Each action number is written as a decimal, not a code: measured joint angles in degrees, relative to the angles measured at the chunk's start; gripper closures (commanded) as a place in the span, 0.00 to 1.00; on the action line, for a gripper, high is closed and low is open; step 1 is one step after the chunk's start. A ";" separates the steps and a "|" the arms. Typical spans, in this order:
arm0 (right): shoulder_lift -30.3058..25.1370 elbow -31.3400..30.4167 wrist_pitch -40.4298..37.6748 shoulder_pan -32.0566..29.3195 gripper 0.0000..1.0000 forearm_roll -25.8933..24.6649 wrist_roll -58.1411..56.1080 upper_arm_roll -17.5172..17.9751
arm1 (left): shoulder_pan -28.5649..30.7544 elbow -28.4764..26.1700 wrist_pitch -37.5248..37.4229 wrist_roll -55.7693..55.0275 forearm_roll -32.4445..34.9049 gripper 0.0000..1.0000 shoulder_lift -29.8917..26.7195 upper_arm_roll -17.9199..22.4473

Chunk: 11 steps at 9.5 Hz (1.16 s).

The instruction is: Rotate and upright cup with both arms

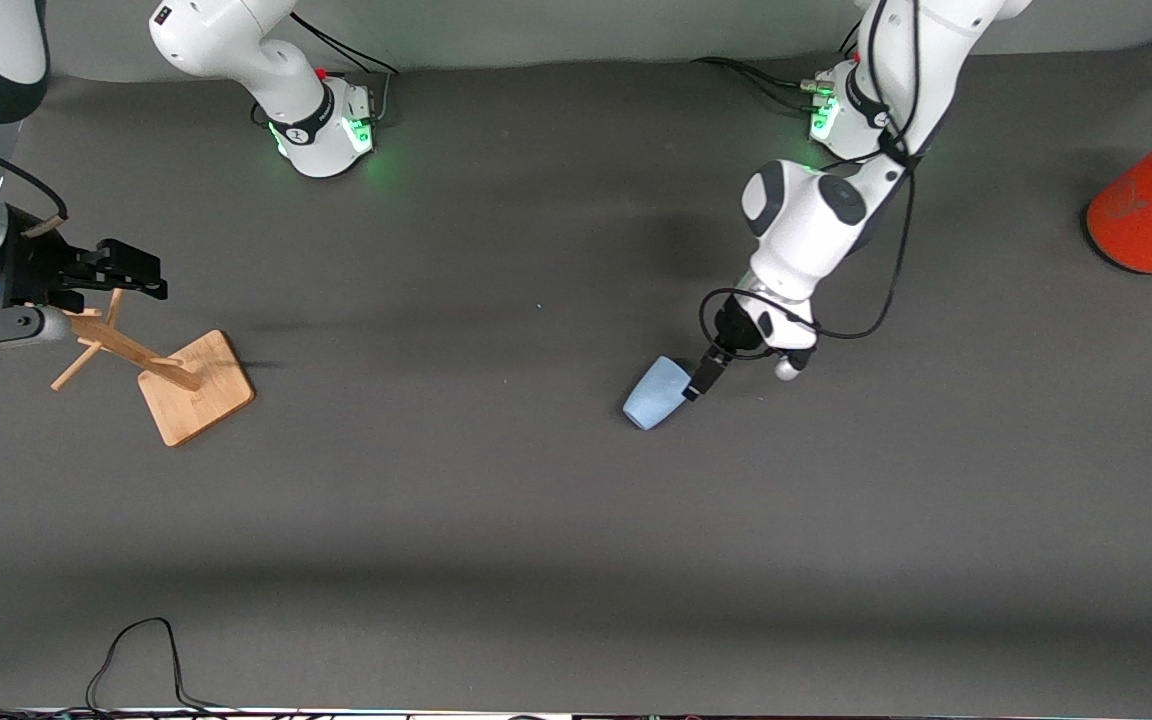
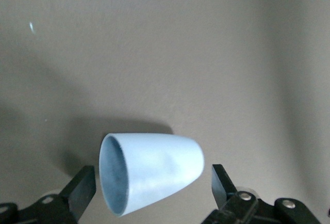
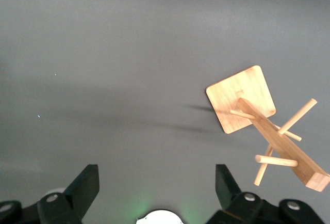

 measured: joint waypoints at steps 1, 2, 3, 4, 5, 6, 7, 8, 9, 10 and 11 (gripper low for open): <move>0.06 -0.23 0.03 0.33 0.00 -0.15 0.00 0.21 | 0.00 0.05 1.09 0.00 0.00 0.00 1.00 -0.31; 0.07 -0.46 0.07 0.29 0.00 -0.22 0.00 0.57 | -0.01 0.06 2.33 -0.05 -0.02 0.00 1.46 -0.64; 0.04 -0.57 0.07 -0.70 0.00 -0.30 0.00 2.03 | -0.01 0.05 3.86 -0.17 -0.05 0.00 2.20 -1.03; -0.13 -0.70 0.02 -5.67 0.00 -0.50 0.00 7.50 | 0.00 0.07 5.16 -0.25 -0.08 0.01 3.11 -1.50; -0.51 -1.09 0.02 -14.39 0.00 -1.99 -0.01 16.69 | -0.01 0.10 6.04 -0.40 -0.58 0.18 3.76 -2.23; -1.54 -2.11 0.05 -22.91 0.00 -3.97 -0.02 25.93 | -0.02 0.12 6.57 -0.44 -1.35 0.53 4.00 -2.87; -3.03 -3.29 0.13 -28.81 0.00 -5.02 -0.02 32.39 | -0.01 0.23 6.68 -0.45 -1.91 0.98 4.01 -3.31; -4.76 -4.46 0.40 -32.85 0.00 -5.33 -0.02 36.37 | -0.01 0.32 6.70 -0.46 -2.04 1.00 4.01 -3.48; -7.03 -6.29 1.48 -39.22 0.00 -5.36 -0.02 42.47 | -0.01 0.36 6.71 -0.47 -2.06 1.00 4.05 -3.48; -9.76 -8.95 3.18 -47.52 0.00 -5.36 -0.02 50.76 | -0.01 0.44 7.03 -0.47 -2.05 1.00 4.18 -3.50; -12.25 -11.47 4.61 -53.23 0.00 -5.34 -0.02 57.11 | -0.01 0.86 8.35 -0.45 -1.94 1.00 4.18 -3.64</move>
